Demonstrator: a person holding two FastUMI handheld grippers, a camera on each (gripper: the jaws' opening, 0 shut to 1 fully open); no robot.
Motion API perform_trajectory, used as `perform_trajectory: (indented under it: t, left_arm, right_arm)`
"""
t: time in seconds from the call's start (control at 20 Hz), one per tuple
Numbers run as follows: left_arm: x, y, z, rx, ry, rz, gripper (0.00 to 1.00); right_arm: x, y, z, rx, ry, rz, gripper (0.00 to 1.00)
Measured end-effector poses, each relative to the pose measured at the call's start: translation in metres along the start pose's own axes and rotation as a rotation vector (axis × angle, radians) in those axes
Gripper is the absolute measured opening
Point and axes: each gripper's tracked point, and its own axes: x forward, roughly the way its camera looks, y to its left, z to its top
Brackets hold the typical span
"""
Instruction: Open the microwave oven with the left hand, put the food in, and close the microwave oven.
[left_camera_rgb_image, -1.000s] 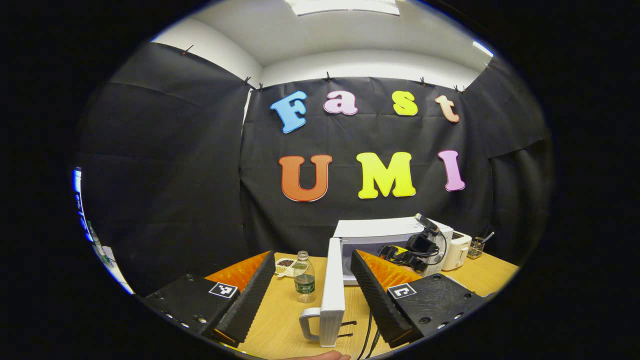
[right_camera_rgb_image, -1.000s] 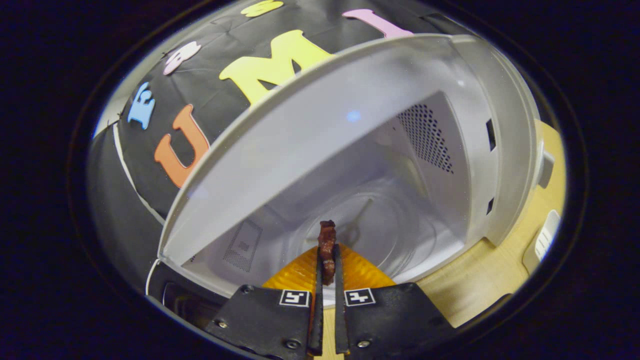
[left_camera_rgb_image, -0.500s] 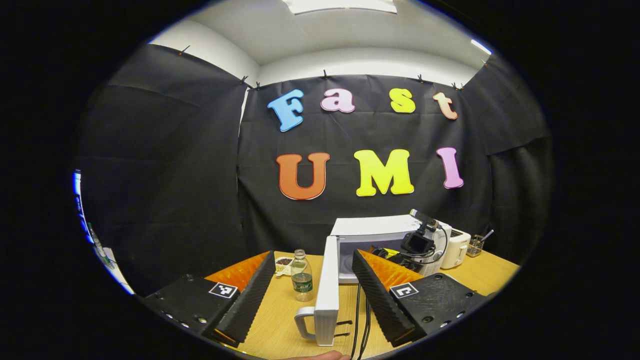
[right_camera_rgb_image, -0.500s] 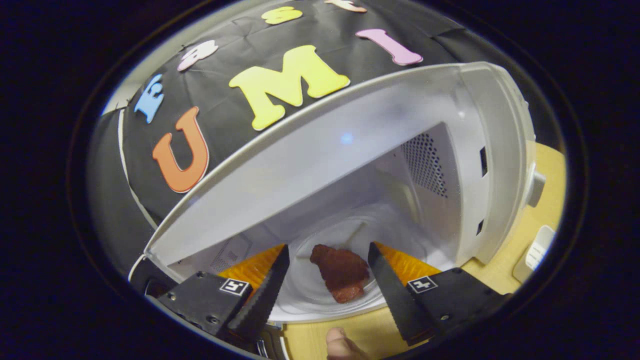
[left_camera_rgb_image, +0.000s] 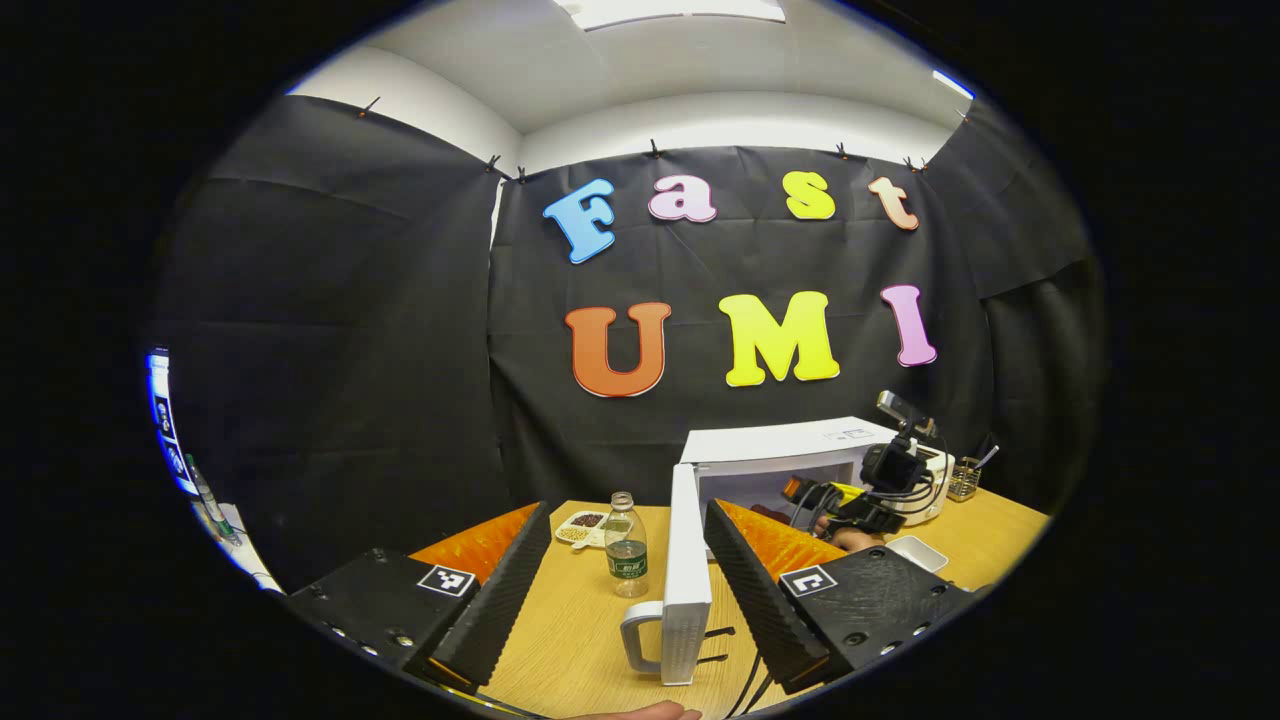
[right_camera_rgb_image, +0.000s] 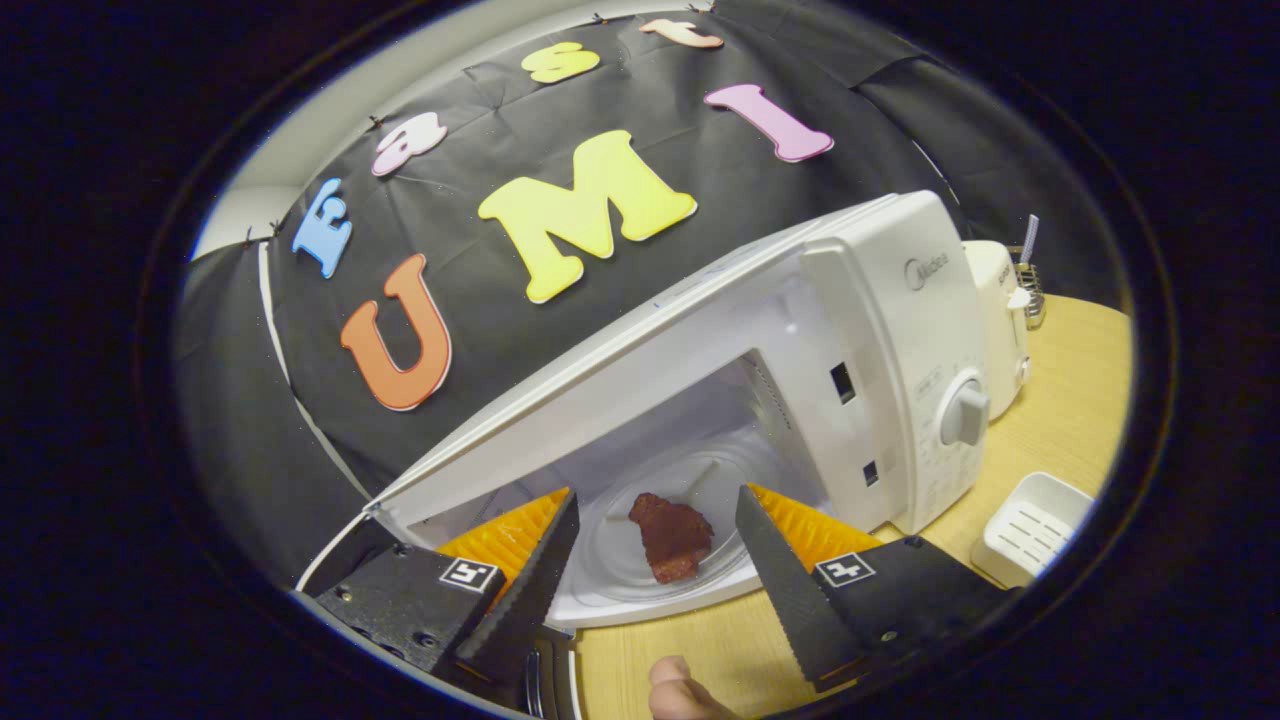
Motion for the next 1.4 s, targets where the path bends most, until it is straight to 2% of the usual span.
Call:
perform_trajectory:
  t: [0.05, 0.35, 0.45, 0.65, 0.7, 0.75, 0.8, 0.9, 1.0, 1.25, 1.3, 1.4]
  left_arm:
    - [0.000, 0.003, -0.004, 0.005, 0.007, 0.004, 0.95]
    - [0.002, 0.029, -0.039, -0.007, 0.056, 0.043, 0.95]
    - [0.005, 0.035, -0.056, -0.014, 0.084, 0.042, 0.95]
    - [0.012, 0.060, -0.083, 0.006, 0.094, 0.104, 0.94]
    - [0.013, 0.057, -0.093, 0.000, 0.117, 0.081, 0.65]
    - [0.011, 0.062, -0.102, -0.015, 0.128, 0.082, 0.50]
    - [0.011, 0.067, -0.106, -0.031, 0.138, 0.092, 0.25]
    - [0.012, 0.079, -0.115, -0.072, 0.151, 0.115, 0.20]
    - [0.008, 0.075, -0.119, -0.121, 0.162, 0.087, 0.11]
    - [0.007, 0.066, -0.128, -0.040, 0.154, 0.070, 0.11]
    - [0.013, 0.052, -0.135, -0.044, 0.162, 0.035, 0.00]
    - [0.017, 0.043, -0.136, -0.029, 0.163, 0.016, 0.00]
  right_arm:
    - [-0.012, 0.000, -0.001, -0.003, 0.007, 0.015, 1.00]
    - [-0.087, -0.020, 0.007, -0.042, 0.015, 0.064, 1.00]
    - [-0.118, -0.021, 0.021, -0.062, 0.008, 0.102, 1.00]
    - [-0.184, -0.033, 0.068, -0.184, -0.087, 0.136, 1.00]
    - [-0.200, -0.038, 0.082, -0.211, -0.118, 0.136, 1.00]
    - [-0.215, -0.044, 0.095, -0.233, -0.148, 0.134, 1.00]
    - [-0.227, -0.047, 0.104, -0.255, -0.176, 0.138, 0.99]
    - [-0.252, -0.057, 0.122, -0.297, -0.221, 0.130, 0.99]
    - [-0.274, -0.064, 0.138, -0.330, -0.261, 0.120, 1.00]
    - [-0.314, -0.082, 0.158, -0.380, -0.301, 0.104, 0.99]
    - [-0.321, -0.086, 0.163, -0.387, -0.313, 0.101, 0.99]
    - [-0.332, -0.095, 0.174, -0.407, -0.343, 0.078, 0.99]
